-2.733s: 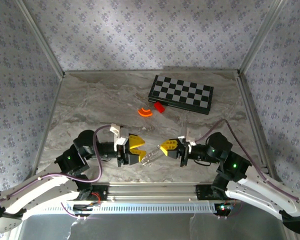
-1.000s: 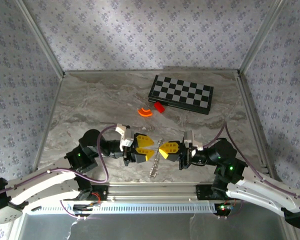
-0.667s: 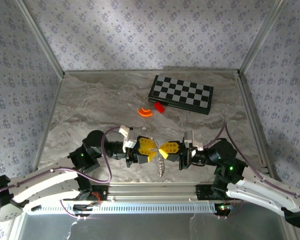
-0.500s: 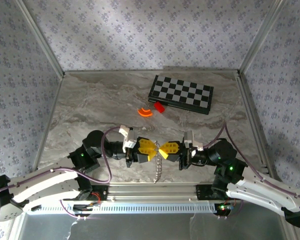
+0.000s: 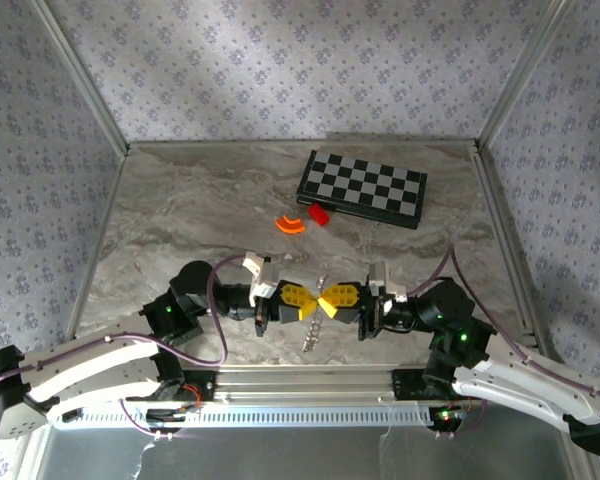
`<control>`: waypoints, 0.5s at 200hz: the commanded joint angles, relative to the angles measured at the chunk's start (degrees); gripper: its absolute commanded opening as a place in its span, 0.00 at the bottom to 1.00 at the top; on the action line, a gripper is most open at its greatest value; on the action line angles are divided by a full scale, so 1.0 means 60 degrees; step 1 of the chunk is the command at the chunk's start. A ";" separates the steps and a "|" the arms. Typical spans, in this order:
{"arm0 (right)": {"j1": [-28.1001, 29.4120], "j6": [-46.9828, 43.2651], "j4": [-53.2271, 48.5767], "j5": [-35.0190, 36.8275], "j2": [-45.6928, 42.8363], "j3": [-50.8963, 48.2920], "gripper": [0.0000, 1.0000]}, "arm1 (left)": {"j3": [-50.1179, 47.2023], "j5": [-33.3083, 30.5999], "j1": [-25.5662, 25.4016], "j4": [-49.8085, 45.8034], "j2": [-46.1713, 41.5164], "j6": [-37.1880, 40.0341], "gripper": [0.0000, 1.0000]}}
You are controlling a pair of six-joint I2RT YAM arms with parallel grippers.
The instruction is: Put the keys on the keyring
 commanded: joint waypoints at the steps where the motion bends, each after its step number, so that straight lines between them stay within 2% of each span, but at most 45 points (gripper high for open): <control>1: 0.0095 -0.0466 -0.1671 0.0659 -0.0276 0.0683 0.17 | 0.0587 -0.0293 -0.0083 -0.1065 -0.0340 0.0652 0.00; 8: 0.0124 -0.0647 -0.2501 0.0870 -0.0258 0.1015 0.30 | 0.0800 -0.0531 -0.0086 -0.1782 -0.0423 0.0993 0.00; 17: 0.0177 -0.0876 -0.3475 0.1044 -0.0237 0.1433 0.40 | 0.1121 -0.0848 -0.0086 -0.2820 -0.0474 0.1440 0.00; 39: 0.0377 -0.1226 -0.5055 0.1600 -0.0220 0.2116 0.52 | 0.1769 -0.1446 -0.0090 -0.4841 -0.0505 0.2393 0.00; 70: 0.0704 -0.1699 -0.6296 0.2147 0.0039 0.2723 0.51 | 0.2284 -0.1654 -0.0087 -0.6144 -0.0414 0.3088 0.00; 100: 0.1128 -0.2211 -0.7226 0.2646 0.0982 0.3402 0.42 | 0.2555 -0.1471 -0.0090 -0.6535 -0.0131 0.3344 0.00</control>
